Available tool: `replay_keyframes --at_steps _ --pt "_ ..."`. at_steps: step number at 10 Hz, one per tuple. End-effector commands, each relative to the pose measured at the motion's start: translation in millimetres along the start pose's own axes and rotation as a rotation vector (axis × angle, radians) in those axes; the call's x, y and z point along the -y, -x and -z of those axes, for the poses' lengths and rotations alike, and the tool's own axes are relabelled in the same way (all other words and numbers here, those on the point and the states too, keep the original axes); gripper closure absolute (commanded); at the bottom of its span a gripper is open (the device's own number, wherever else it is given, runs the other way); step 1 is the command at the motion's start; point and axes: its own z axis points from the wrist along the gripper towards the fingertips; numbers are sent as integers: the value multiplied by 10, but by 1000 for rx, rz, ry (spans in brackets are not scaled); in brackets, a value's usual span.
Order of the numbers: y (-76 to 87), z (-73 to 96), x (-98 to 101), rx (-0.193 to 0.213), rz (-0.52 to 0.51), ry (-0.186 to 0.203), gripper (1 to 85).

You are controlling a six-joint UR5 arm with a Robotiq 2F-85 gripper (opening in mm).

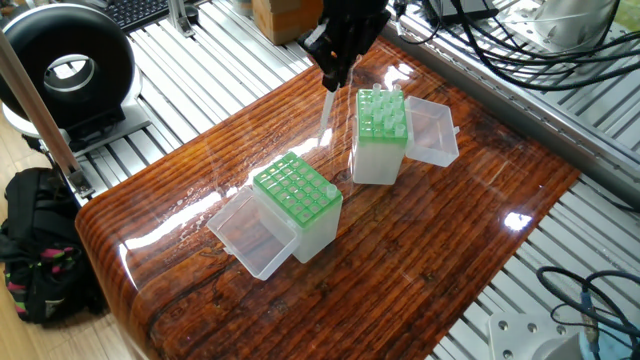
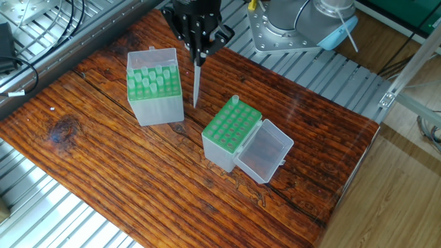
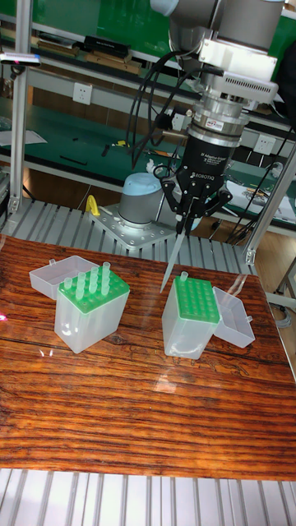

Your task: Transfer all large pipette tips from one holder to another

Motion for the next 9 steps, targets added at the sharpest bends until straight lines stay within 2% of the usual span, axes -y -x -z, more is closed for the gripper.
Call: replay_keyframes --at_steps 1,2,5,7,9 --pt "7 -11 -110 9 26 22 723" --pt "-38 -4 -128 -7 24 32 723" --pt "-55 -4 -122 -13 39 30 727" --pt "-135 -3 -45 -45 59 1 773" --pt "-112 -3 33 -38 141 -28 770"
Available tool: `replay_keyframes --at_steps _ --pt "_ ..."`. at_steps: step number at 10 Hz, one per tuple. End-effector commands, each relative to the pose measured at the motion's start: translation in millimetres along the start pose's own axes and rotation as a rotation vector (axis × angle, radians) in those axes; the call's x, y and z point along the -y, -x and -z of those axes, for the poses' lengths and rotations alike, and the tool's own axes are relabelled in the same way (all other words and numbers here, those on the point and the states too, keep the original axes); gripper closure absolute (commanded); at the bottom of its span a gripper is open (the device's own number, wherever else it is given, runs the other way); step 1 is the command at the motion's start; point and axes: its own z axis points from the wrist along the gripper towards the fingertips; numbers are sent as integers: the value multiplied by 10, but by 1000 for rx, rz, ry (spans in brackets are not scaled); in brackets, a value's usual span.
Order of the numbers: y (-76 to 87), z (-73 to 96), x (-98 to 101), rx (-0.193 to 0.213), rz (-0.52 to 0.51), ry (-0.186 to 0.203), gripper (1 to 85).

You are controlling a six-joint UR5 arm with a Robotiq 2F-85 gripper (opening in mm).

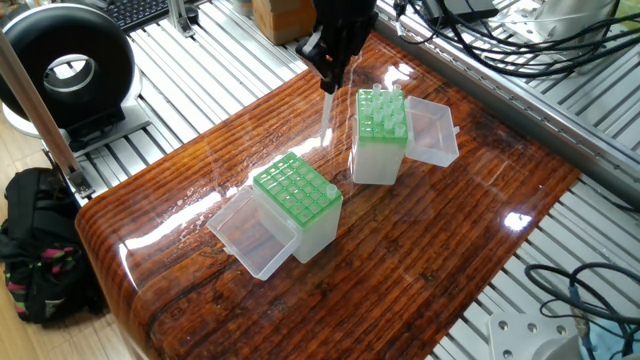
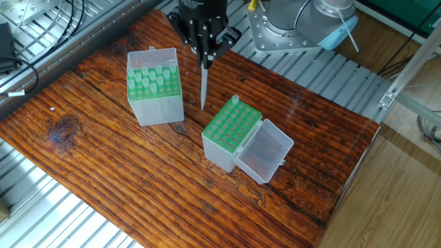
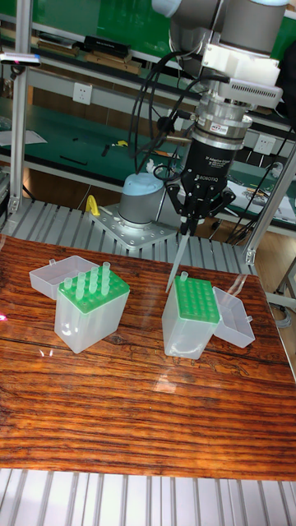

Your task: Transfer all large pipette tips from one holder to another

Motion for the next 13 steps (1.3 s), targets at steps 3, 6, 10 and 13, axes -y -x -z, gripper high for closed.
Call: replay_keyframes --at_steps 3,6,10,13 --pt "-120 78 -15 5 81 19 753" --pt "32 165 -609 11 -10 61 750" --pt "-41 102 -853 19 -45 74 753" --pt "-182 40 -1151 42 -92 85 747"
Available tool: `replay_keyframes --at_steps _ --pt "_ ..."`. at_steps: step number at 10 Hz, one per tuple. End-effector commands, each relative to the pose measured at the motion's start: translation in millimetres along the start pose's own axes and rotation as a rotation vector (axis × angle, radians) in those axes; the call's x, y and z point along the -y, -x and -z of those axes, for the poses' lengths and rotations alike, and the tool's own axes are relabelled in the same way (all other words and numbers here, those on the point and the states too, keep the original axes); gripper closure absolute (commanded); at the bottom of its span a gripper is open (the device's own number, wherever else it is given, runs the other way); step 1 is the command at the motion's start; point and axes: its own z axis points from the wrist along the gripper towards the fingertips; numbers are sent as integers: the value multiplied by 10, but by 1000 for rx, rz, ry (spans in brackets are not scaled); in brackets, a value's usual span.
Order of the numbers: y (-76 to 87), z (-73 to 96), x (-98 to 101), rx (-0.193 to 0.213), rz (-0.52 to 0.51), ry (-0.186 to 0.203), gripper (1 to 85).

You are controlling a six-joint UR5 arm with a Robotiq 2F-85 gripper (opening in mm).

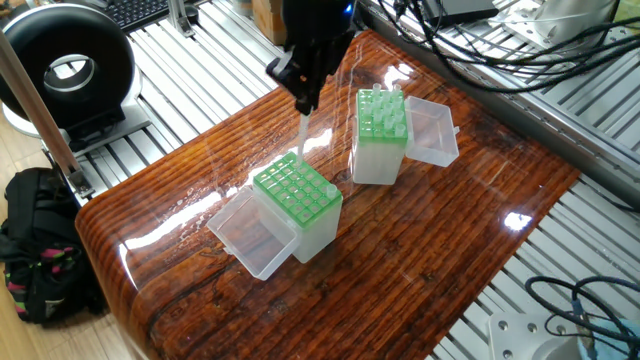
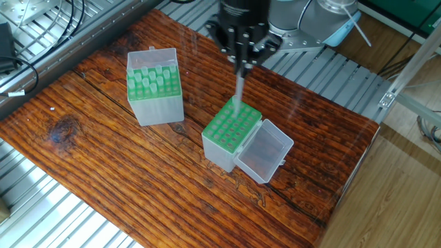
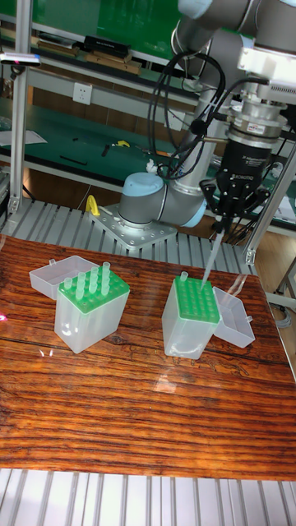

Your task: Transfer all large pipette tips from one holder to another

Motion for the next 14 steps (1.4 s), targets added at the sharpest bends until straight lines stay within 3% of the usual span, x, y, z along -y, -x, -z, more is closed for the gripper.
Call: replay_keyframes --at_steps 1,5,8,14 --pt "-176 -83 -318 23 -42 9 750" --pt "-227 -70 -239 14 -25 -15 770" --pt "-358 12 -134 4 -10 -31 780" --pt "-466 33 -37 -23 0 -27 797"
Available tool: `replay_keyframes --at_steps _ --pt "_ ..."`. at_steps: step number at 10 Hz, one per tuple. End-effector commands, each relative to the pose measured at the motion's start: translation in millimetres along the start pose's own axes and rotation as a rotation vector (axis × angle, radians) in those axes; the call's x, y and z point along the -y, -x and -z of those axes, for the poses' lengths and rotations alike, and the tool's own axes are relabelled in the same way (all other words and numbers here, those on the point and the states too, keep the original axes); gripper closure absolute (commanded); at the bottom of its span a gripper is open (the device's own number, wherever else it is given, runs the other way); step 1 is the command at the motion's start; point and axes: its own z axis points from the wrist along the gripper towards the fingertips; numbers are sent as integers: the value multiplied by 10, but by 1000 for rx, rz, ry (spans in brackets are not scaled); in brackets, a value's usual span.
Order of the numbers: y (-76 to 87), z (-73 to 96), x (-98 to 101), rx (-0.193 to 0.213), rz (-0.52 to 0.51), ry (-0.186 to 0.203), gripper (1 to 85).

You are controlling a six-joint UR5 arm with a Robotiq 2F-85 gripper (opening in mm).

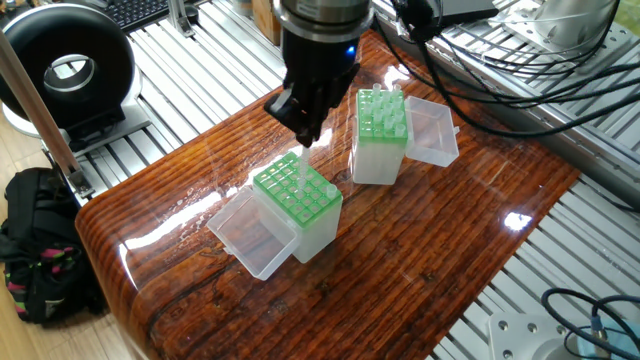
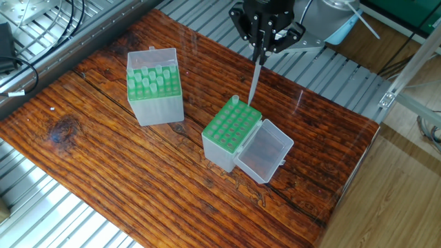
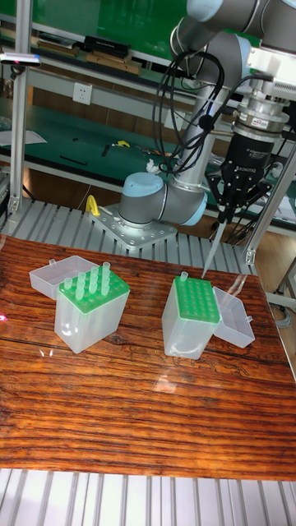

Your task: Transfer all large pipette tips from one holder to another

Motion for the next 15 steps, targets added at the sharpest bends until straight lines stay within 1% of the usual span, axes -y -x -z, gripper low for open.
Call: replay_keyframes --at_steps 1,2,3,4,7,8,9,10,11,12,13,14,15 --pt "-20 9 5 -4 6 13 797" --pt "19 7 16 0 10 8 793" --pt "81 11 16 -3 14 12 783" --pt "66 11 6 -8 16 15 780" --pt "74 11 7 -5 36 15 777" --pt "9 32 -16 -9 25 19 777" --pt "-115 70 -74 -8 15 31 777" --pt "-209 81 -113 -3 9 33 777" --pt "-231 59 -133 7 6 29 780" --pt "-192 16 -95 18 12 17 783" --pt "-131 -35 -1 32 35 1 787" --pt "-85 -72 73 43 50 -6 787" --pt "-54 -76 102 50 60 -7 783"
